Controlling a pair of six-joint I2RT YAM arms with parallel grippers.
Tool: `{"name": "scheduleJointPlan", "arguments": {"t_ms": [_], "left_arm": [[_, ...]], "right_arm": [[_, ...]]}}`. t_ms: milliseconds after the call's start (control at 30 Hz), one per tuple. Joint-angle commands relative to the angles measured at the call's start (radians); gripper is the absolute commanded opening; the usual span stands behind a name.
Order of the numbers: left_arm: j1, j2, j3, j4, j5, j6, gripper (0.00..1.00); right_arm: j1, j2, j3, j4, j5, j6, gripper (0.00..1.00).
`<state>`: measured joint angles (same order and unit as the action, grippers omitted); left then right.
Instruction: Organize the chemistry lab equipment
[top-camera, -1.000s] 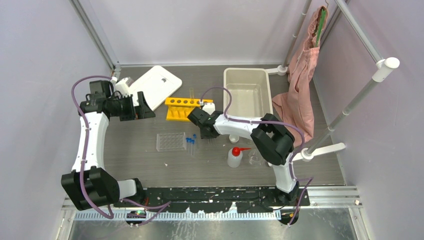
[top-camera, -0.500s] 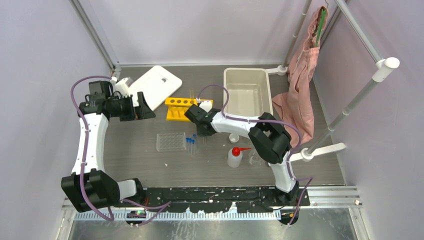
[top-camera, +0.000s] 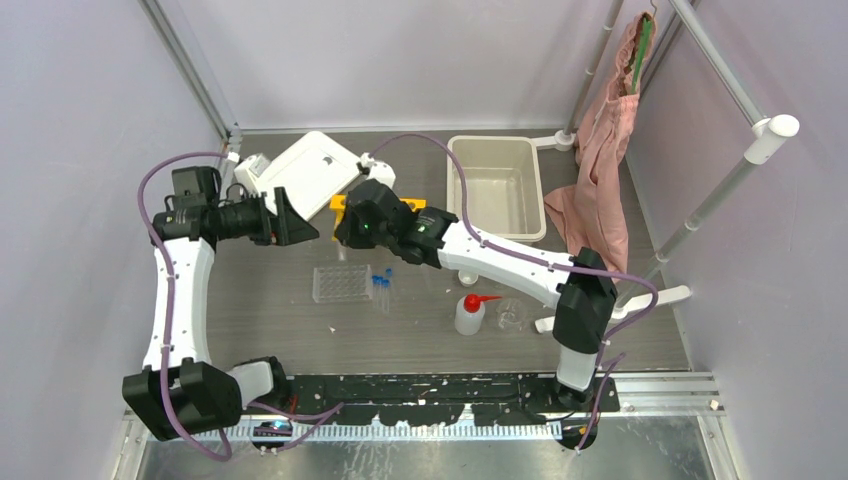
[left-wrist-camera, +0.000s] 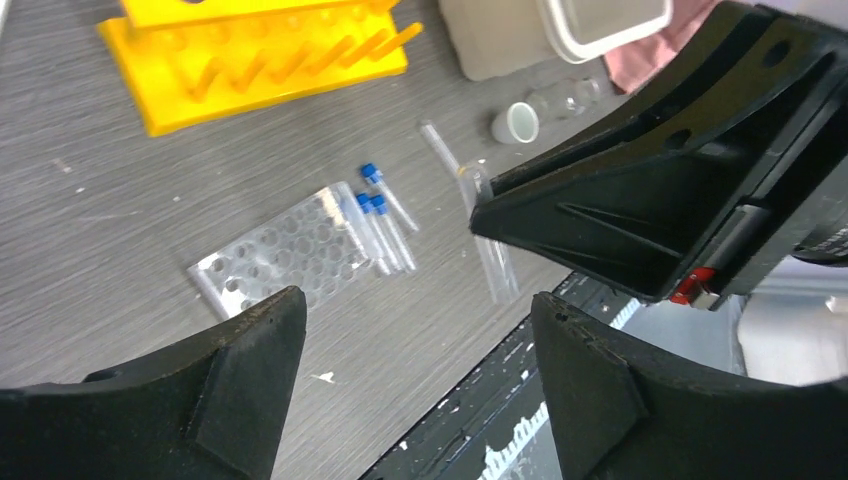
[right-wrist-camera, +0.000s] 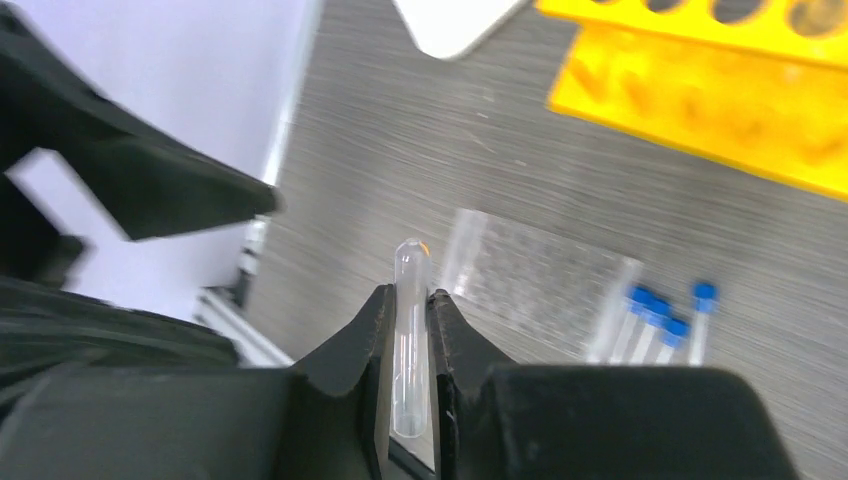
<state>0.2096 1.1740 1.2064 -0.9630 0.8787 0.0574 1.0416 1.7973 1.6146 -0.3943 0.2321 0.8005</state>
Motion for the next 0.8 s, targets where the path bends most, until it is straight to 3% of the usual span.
{"name": "scheduleJointPlan", "arguments": {"t_ms": [0,200,533,767], "left_arm": [[0.004,-0.051,-0.003,-0.002,0.160,0.016,0.81],[0.004,-0.056,-0.005,-0.002,0.193,0.017,0.66],[0.004,-0.033,-0.014,0.004,0.222,0.007,0.52],[0.004,-0.032,-0.019,-0.006,0.207,0.034,0.23]], "right_arm": [[0.020,-0.003,0.099,0.118,-0.024,0.063,0.01],[0.034,0.020,0.153,0.181,-0.008,0.094,0.01],[0.051,0.069,0.219,0.212,-0.015,0.105,0.01],[0.053,0.067,0.216,0.224,0.012,0.105,0.01]]}}
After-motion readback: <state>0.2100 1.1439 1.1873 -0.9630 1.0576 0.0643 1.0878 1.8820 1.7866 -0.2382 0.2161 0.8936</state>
